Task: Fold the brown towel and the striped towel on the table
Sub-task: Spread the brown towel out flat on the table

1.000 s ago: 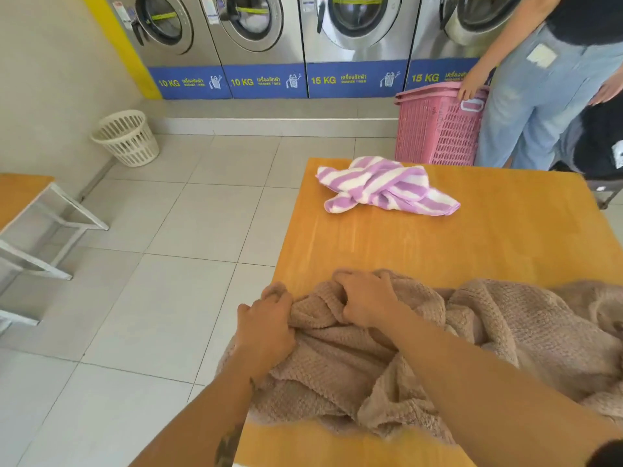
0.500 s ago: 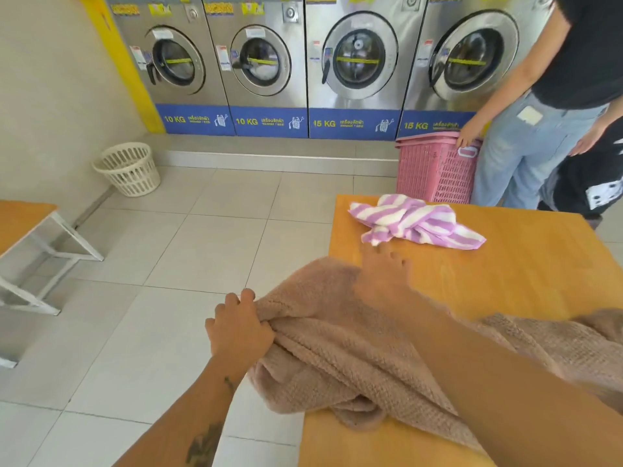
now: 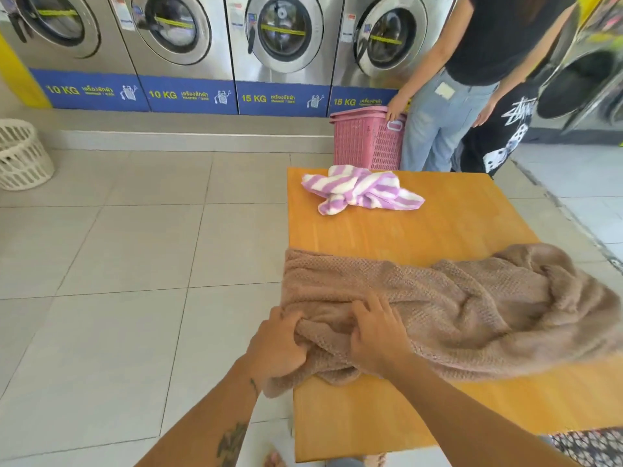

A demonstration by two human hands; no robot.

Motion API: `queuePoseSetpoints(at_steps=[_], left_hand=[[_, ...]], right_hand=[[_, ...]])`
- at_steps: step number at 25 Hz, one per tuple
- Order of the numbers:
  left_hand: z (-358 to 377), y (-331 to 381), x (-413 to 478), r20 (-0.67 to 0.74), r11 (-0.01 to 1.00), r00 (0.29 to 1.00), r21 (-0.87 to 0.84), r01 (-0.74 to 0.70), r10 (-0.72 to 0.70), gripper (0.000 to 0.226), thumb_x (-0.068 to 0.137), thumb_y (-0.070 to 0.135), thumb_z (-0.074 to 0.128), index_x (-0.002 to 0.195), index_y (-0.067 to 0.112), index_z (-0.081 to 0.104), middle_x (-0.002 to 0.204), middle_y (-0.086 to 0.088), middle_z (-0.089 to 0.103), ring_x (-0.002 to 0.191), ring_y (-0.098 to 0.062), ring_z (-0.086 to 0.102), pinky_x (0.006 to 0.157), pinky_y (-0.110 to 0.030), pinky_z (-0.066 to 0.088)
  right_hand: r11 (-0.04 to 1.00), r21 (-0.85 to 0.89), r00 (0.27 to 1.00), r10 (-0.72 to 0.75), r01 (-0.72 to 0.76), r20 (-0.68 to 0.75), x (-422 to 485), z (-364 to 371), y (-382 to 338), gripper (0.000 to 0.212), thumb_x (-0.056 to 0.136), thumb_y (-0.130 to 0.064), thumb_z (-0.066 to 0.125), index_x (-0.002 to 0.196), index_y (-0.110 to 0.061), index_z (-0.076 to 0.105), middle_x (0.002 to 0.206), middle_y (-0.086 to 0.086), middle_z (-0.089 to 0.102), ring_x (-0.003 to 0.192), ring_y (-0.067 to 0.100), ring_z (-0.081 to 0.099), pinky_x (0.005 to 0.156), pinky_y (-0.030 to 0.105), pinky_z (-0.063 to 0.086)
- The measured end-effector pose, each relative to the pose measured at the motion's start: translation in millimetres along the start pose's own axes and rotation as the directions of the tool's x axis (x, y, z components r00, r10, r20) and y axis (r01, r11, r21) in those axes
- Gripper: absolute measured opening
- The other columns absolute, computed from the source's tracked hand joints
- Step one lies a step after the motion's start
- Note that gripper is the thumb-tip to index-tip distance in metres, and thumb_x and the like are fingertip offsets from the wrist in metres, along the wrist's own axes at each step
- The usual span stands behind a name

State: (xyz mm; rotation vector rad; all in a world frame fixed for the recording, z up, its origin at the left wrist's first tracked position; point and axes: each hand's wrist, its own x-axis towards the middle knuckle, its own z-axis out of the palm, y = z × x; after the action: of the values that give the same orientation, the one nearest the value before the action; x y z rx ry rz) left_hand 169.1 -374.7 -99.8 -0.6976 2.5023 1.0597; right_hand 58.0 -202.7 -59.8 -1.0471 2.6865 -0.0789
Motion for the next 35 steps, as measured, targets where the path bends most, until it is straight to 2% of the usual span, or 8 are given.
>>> queuePoseSetpoints(at_steps=[4, 7, 11, 15, 20, 29, 32, 35], left_hand=[[-16.8, 10.6, 2.7, -0.35, 0.992, 0.937, 0.126, 0.026, 0.02, 0.046, 0.086, 0.026, 0.049, 0.131, 0.035, 0.048, 0.119, 0.001, 0.044, 0.105, -0.023, 0.05, 0.09, -0.041, 0.047], [-17.7, 23.7, -0.4, -0.511, 0.954, 0.849, 0.298, 0.03, 0.134, 0.043, 0.083, 0.023, 0.053, 0.125, 0.031, 0.047, 0.123, -0.001, 0.042, 0.11, -0.024, 0.045, 0.092, -0.042, 0.042], [16.4, 51.0, -19.5, -0.33, 0.873, 0.834, 0.371, -0.317, 0.443, 0.009, 0.081, 0.029, 0.042, 0.079, 0.028, 0.051, 0.079, 0.012, 0.052, 0.074, -0.014, 0.05, 0.069, -0.034, 0.043], [63.0, 67.5, -16.4, -0.32, 0.836, 0.861, 0.513, -0.193, 0.395, 0.025, 0.09, 0.036, 0.045, 0.106, 0.032, 0.063, 0.099, 0.009, 0.06, 0.093, -0.017, 0.056, 0.085, -0.037, 0.045], [90.8, 94.9, -13.8, -0.303, 0.833, 0.95, 0.544, 0.103, 0.081, 0.075, 0.078, 0.021, 0.061, 0.146, 0.032, 0.031, 0.135, -0.002, 0.041, 0.122, -0.027, 0.042, 0.104, -0.043, 0.039], [124.7, 129.2, -85.8, -0.447, 0.773, 0.895, 0.57, 0.277, 0.008, 0.024, 0.06, 0.004, 0.073, 0.074, 0.02, 0.062, 0.076, 0.001, 0.058, 0.063, -0.022, 0.058, 0.06, -0.028, 0.033], [117.9, 114.2, -111.6, -0.603, 0.856, 0.792, 0.457, 0.24, 0.1, 0.039, 0.057, -0.001, 0.069, 0.089, 0.02, 0.064, 0.07, 0.004, 0.061, 0.051, -0.023, 0.054, 0.053, -0.027, 0.038], [106.0, 101.0, -137.4, -0.708, 0.861, 0.694, 0.429, 0.273, 0.132, 0.014, 0.074, 0.013, 0.052, 0.076, 0.015, 0.066, 0.064, 0.001, 0.051, 0.048, -0.023, 0.037, 0.05, -0.029, 0.036]], right_hand=[[0.989, -0.141, 0.966, 0.082, -0.048, 0.245, -24.2, 6.3, 31.6, 0.074, 0.074, -0.036, 0.054, 0.143, -0.031, 0.029, 0.139, 0.004, 0.034, 0.132, 0.032, 0.031, 0.108, 0.051, 0.03], [0.98, -0.179, 0.98, 0.119, -0.089, 0.16, -24.1, -6.4, 52.0, 0.05, 0.08, -0.021, 0.053, 0.128, -0.026, 0.044, 0.126, 0.002, 0.051, 0.122, 0.029, 0.049, 0.102, 0.047, 0.035], [0.958, 0.26, 0.982, 0.155, -0.124, -0.103, -2.3, -50.2, 73.1, 0.036, 0.082, -0.008, 0.046, 0.111, -0.027, 0.058, 0.096, -0.004, 0.066, 0.093, 0.024, 0.063, 0.098, 0.046, 0.043], [0.98, 0.02, 0.954, 0.196, -0.197, -0.228, -0.1, -68.4, 117.6, 0.029, 0.088, -0.021, 0.052, 0.117, -0.02, 0.05, 0.117, 0.005, 0.056, 0.112, 0.03, 0.053, 0.097, 0.049, 0.039], [0.973, -0.189, 0.98, -0.099, 0.131, 0.17, -48.8, -20.5, 169.0, 0.057, 0.081, -0.035, 0.056, 0.136, -0.025, 0.043, 0.141, 0.004, 0.038, 0.132, 0.029, 0.035, 0.107, 0.05, 0.03], [0.969, -0.246, 0.999, -0.033, 0.034, 0.007, -55.6, -12.3, 230.4, 0.042, 0.087, -0.022, 0.053, 0.128, -0.026, 0.046, 0.123, 0.005, 0.058, 0.115, 0.029, 0.053, 0.094, 0.044, 0.04], [0.993, 0.099, 0.982, -0.042, 0.061, -0.185, -58.5, -35.3, 230.8, 0.01, 0.088, -0.012, 0.051, 0.086, -0.022, 0.053, 0.076, -0.003, 0.061, 0.073, 0.024, 0.059, 0.076, 0.037, 0.044], [0.865, 0.485, 0.925, 0.07, 0.13, -0.374, -64.2, -60.9, 226.9, 0.022, 0.087, 0.003, 0.045, 0.074, -0.015, 0.049, 0.067, 0.006, 0.055, 0.061, 0.027, 0.052, 0.054, 0.034, 0.039]])
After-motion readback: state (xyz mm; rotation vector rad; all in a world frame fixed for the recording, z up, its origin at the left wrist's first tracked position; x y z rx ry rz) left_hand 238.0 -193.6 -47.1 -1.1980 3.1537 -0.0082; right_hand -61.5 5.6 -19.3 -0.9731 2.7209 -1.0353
